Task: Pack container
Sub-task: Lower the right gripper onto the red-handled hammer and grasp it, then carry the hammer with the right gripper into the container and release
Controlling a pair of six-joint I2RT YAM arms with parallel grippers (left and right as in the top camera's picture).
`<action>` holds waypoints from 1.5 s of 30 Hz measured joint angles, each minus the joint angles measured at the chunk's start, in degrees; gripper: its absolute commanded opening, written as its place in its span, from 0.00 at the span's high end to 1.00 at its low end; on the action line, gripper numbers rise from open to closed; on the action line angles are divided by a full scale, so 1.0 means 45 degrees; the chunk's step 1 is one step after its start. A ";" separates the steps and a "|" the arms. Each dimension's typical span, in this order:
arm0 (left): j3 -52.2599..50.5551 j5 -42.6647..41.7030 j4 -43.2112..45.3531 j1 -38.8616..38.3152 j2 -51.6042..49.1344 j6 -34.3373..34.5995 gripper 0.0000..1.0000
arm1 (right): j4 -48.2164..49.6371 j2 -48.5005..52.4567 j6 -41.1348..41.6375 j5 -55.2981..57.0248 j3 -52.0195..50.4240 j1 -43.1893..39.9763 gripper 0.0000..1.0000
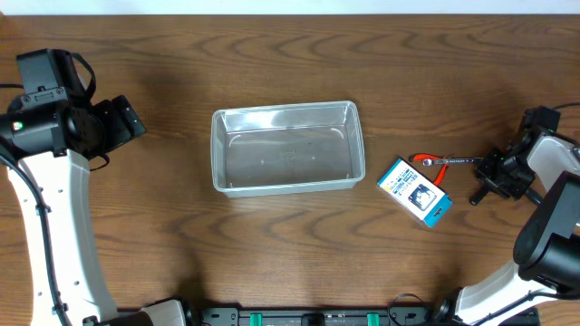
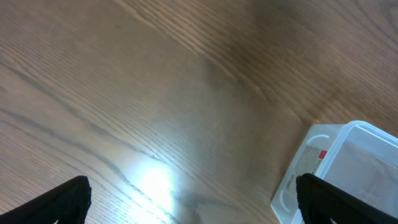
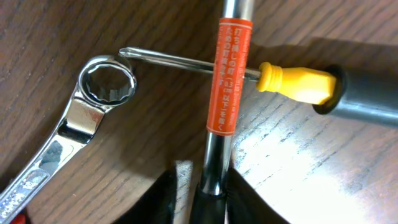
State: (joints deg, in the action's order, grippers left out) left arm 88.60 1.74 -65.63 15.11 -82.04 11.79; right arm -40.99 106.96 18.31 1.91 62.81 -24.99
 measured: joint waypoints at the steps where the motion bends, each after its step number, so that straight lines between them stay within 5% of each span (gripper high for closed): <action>1: 0.0000 0.0000 0.0000 0.0000 0.0000 0.0000 0.02 | -0.0005 0.0000 0.0015 0.0000 0.0005 0.0000 0.82; 9: 0.0000 0.0000 0.0000 0.0000 0.0000 0.0000 0.02 | 0.0024 -0.0019 0.0015 0.0063 -0.0005 0.0000 0.99; 24: 0.0000 0.0000 0.0000 0.0000 0.0000 0.0000 0.02 | -0.1540 -0.1297 -0.0602 0.0151 0.1112 0.0680 0.99; 33: 0.0000 0.0000 0.0000 0.0000 0.0000 0.0000 0.02 | -0.2686 -0.3784 -0.4036 -0.0529 0.4493 0.4571 0.99; 45: 0.0000 0.0000 -0.0015 0.0000 0.0000 0.0000 0.02 | -0.2599 -0.3677 -0.8898 -0.3308 0.4755 0.9471 0.99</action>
State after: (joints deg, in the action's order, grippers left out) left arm 88.60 1.74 -65.69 15.11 -82.04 11.79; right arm -52.69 90.41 -21.74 -12.97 84.20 17.63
